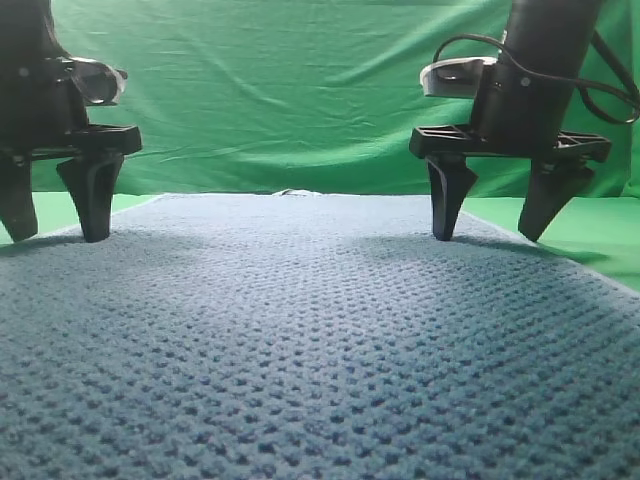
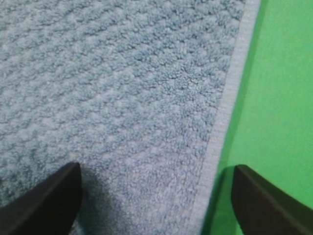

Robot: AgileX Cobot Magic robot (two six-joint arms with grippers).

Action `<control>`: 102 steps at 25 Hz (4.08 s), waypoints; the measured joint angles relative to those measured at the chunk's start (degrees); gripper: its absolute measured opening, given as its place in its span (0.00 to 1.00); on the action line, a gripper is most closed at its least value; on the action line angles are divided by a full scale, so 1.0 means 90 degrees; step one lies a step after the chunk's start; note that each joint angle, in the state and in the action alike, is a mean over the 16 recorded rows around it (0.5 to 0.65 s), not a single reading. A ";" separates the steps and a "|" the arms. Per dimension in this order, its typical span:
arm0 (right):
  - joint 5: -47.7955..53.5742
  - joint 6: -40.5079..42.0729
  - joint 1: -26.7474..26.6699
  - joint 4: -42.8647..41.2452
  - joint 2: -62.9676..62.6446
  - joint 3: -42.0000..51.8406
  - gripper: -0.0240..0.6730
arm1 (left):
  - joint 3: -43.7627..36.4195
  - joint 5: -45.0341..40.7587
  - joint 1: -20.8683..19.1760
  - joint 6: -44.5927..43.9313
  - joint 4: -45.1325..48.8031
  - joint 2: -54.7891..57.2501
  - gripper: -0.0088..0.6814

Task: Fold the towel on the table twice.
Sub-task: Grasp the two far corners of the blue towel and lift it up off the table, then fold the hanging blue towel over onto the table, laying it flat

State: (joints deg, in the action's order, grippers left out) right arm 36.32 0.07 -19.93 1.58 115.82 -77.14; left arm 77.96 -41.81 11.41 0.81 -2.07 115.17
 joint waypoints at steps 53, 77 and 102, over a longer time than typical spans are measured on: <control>0.2140 0.0426 -0.0015 -0.0483 -0.0361 -0.6060 0.03 | 0.5848 -0.2141 0.0070 0.0109 0.0022 -0.0577 0.01; 0.2186 -0.0121 -0.0428 -0.0648 -0.2797 -0.1354 0.03 | -0.0292 -0.0665 0.0073 0.0181 -0.0794 -0.3978 0.01; 0.2099 -0.1442 -0.1761 -0.0193 -0.6958 0.3480 0.03 | -0.4614 -0.1531 0.0080 -0.0208 -0.2353 -0.8044 0.01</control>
State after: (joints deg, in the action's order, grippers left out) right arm 55.21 -12.91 -35.78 -0.16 53.20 -45.82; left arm 36.44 -55.59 12.13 -1.06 -23.25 42.78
